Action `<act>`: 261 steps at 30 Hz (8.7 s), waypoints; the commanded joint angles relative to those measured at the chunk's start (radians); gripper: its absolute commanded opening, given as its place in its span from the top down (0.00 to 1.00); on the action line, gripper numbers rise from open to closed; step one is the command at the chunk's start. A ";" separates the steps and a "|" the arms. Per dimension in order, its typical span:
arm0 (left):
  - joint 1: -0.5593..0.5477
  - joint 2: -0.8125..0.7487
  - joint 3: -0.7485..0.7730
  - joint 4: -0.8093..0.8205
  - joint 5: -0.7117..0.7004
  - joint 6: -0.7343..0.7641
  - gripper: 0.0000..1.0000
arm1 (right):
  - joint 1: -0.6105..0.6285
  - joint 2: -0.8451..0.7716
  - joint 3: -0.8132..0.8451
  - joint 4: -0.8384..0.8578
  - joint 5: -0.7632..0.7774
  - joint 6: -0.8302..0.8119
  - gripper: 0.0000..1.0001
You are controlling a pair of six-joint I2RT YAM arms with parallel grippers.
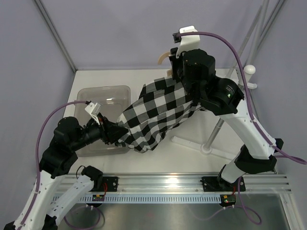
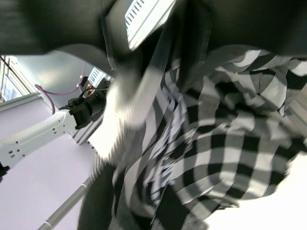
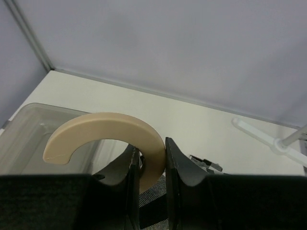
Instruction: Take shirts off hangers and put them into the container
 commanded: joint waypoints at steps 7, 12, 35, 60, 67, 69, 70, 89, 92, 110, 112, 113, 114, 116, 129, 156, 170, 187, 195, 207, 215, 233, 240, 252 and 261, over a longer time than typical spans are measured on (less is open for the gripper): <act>0.002 -0.020 0.166 -0.122 -0.158 0.071 0.99 | -0.012 -0.050 -0.105 0.164 0.256 -0.167 1.00; 0.002 -0.078 0.173 -0.034 -0.167 0.042 1.00 | -0.036 -0.003 -0.100 0.193 0.375 -0.210 1.00; 0.001 -0.026 0.054 0.090 -0.081 0.206 0.08 | -0.070 -0.081 0.012 0.025 0.072 -0.055 1.00; 0.002 -0.006 -0.061 0.274 0.071 0.105 1.00 | -0.068 -0.096 0.044 -0.001 0.107 -0.051 1.00; 0.001 -0.314 0.080 0.132 -0.030 0.158 1.00 | -0.068 -0.015 -0.039 0.222 0.420 -0.235 1.00; 0.001 -0.357 0.100 0.112 -0.066 0.178 1.00 | -0.070 -0.004 -0.059 0.271 0.429 -0.239 1.00; 0.001 -0.359 0.116 0.096 -0.075 0.175 1.00 | -0.070 -0.001 -0.071 0.285 0.444 -0.234 1.00; 0.001 -0.302 -0.251 0.175 -0.236 -0.113 1.00 | -0.050 0.099 0.400 0.219 0.317 -0.244 1.00; 0.001 -0.211 -0.317 0.408 -0.130 -0.196 1.00 | -0.047 0.033 0.299 0.183 0.230 -0.125 1.00; -0.125 0.270 -0.311 0.792 0.049 -0.241 1.00 | -0.047 0.062 0.365 0.094 -0.045 0.103 1.00; -0.126 0.215 -0.243 0.692 -0.036 -0.164 0.94 | -0.048 0.064 0.346 0.078 -0.051 0.085 1.00; -0.125 0.189 -0.214 0.570 -0.076 -0.134 0.83 | -0.047 0.060 0.320 0.075 -0.049 0.082 1.00; -0.126 0.161 -0.149 0.503 -0.114 -0.103 0.65 | -0.048 0.048 0.299 0.072 -0.051 0.077 1.00; -0.125 0.068 -0.084 0.358 -0.191 -0.009 0.51 | -0.047 0.037 0.245 0.074 -0.066 0.064 1.00; -0.125 -0.047 0.225 0.061 -0.084 0.195 0.47 | -0.024 -0.001 0.164 -0.008 -0.138 0.021 1.00; -0.125 0.026 0.111 0.265 -0.136 0.107 1.00 | 0.008 -0.016 0.144 -0.080 -0.197 0.025 0.67; -0.125 -0.072 0.142 0.128 -0.222 0.117 1.00 | 0.088 -0.234 -0.131 -0.118 -0.298 0.171 0.22; -0.125 -0.101 0.192 0.090 -0.198 0.109 1.00 | 0.165 -0.233 -0.398 -0.026 -0.197 0.228 0.37; -0.126 -0.112 0.192 0.078 -0.181 0.111 1.00 | 0.166 -0.187 -0.395 0.011 -0.174 0.232 0.51; -0.125 -0.133 0.189 0.050 -0.179 0.123 1.00 | 0.171 -0.217 -0.450 0.025 -0.056 0.234 1.00; -0.125 -0.146 0.214 0.015 -0.182 0.127 1.00 | 0.171 -0.236 -0.465 0.034 0.016 0.225 1.00; -0.125 -0.192 0.447 -0.244 -0.264 0.174 1.00 | 0.169 -0.329 -0.591 0.012 0.172 0.226 1.00; -0.125 -0.153 0.453 -0.205 -0.241 0.170 1.00 | 0.171 -0.314 -0.706 0.011 0.124 0.251 1.00; -0.125 -0.135 0.488 -0.217 -0.245 0.167 1.00 | 0.142 -0.294 -0.807 -0.014 0.334 0.301 1.00; -0.125 -0.172 0.466 -0.235 -0.265 0.158 1.00 | 0.074 -0.357 -0.928 0.068 0.285 0.294 0.90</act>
